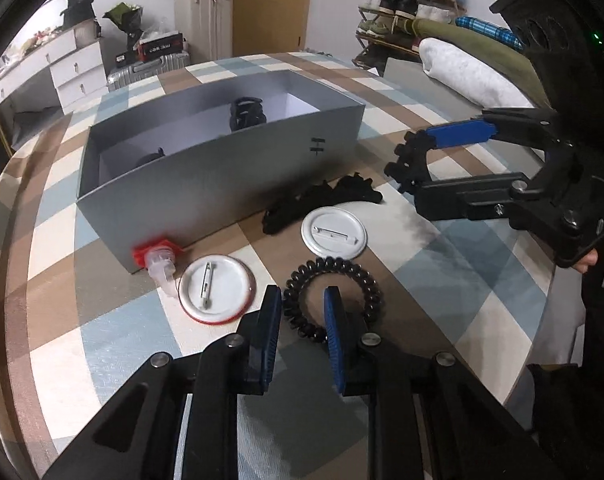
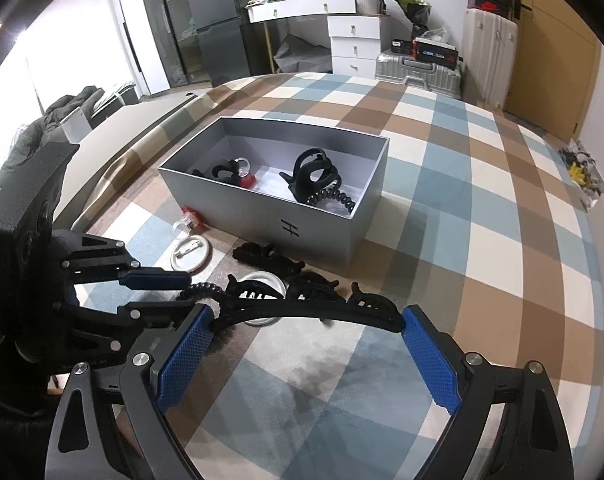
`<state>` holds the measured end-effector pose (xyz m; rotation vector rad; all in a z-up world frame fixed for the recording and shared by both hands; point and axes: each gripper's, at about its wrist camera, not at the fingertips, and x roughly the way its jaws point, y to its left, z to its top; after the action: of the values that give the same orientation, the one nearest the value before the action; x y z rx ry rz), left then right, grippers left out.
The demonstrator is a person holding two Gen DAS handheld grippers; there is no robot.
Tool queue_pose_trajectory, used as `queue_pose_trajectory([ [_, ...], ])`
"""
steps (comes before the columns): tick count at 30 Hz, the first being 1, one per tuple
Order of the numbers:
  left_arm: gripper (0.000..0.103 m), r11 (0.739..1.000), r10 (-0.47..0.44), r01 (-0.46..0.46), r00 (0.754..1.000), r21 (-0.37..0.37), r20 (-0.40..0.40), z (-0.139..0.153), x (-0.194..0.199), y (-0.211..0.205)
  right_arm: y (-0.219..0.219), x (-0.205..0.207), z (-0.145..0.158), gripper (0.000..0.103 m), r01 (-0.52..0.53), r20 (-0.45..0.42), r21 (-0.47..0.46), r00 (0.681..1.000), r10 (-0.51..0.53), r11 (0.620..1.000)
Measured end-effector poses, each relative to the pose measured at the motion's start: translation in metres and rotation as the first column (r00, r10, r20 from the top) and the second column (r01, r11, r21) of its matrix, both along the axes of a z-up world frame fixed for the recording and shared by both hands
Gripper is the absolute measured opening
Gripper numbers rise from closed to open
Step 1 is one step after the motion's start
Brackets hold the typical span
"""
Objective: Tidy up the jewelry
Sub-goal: 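Grasp the black hair clip strip with the right gripper, then lift the black spiral hair tie with the left gripper while the right lifts the clips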
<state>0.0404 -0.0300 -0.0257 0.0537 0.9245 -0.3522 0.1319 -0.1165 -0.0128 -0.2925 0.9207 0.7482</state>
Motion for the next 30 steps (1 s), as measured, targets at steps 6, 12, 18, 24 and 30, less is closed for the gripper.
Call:
queue_pose_trajectory([
  [6, 0.005, 0.995, 0.050, -0.053, 0.998, 0.089, 0.037, -0.001, 0.000, -0.012, 0.001, -0.001, 0.000, 0.095, -0.002, 0.000, 0.005, 1.000, 0.002, 1.000],
  [12, 0.005, 0.995, 0.067, -0.071, 0.996, 0.064, 0.060, 0.005, -0.003, -0.003, 0.000, -0.002, 0.004, 0.095, -0.004, 0.009, 0.012, 1.000, 0.004, 1.000],
  [18, 0.005, 0.996, 0.083, -0.086, 0.990, 0.019, 0.111, 0.018, -0.005, 0.007, -0.005, -0.002, 0.011, 0.095, 0.010, 0.024, 0.061, 1.000, -0.011, 0.998],
  [24, 0.005, 0.991, 0.136, -0.132, 0.976, -0.037, 0.169, 0.033, -0.007, 0.020, -0.006, -0.002, 0.018, 0.095, 0.014, 0.040, 0.095, 0.999, -0.018, 0.995],
  [30, 0.005, 0.978, 0.204, -0.187, 0.951, -0.092, 0.232, 0.047, -0.009, 0.032, -0.010, -0.002, 0.025, 0.095, 0.037, 0.069, 0.156, 0.996, -0.048, 0.987],
])
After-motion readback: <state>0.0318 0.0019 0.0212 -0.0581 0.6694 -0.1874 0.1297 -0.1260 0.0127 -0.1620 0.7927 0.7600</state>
